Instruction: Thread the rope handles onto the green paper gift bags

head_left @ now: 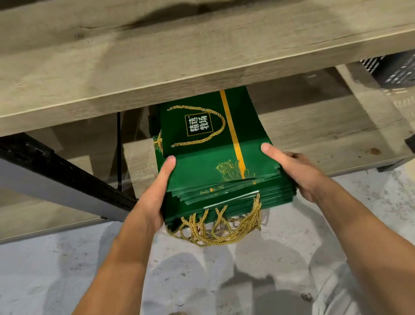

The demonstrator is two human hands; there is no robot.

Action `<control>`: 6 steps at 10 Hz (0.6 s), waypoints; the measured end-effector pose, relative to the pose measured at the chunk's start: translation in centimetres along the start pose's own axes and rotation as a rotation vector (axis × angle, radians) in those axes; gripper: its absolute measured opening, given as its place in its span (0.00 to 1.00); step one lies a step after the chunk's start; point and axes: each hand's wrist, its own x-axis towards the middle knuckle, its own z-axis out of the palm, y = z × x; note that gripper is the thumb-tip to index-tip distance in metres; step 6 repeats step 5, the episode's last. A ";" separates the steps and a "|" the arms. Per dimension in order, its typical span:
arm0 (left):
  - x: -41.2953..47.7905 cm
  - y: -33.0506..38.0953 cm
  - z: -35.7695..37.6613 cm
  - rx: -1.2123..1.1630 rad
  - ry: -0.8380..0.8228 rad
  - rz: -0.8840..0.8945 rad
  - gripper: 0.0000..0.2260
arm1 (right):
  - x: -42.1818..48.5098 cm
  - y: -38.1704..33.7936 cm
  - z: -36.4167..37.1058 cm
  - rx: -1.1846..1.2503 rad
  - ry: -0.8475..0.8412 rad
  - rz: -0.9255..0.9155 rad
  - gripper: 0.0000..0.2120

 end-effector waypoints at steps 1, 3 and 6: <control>1.4 2.7 -0.4 0.001 -0.039 -0.026 0.36 | 2.4 -0.7 0.8 0.023 0.022 0.056 0.52; 3.6 2.7 -1.0 0.016 -0.005 0.001 0.38 | 2.6 -1.4 2.0 -0.033 0.070 0.056 0.46; 1.9 2.8 -0.5 0.374 0.398 0.342 0.32 | -0.1 -1.9 1.8 -0.284 0.281 -0.313 0.32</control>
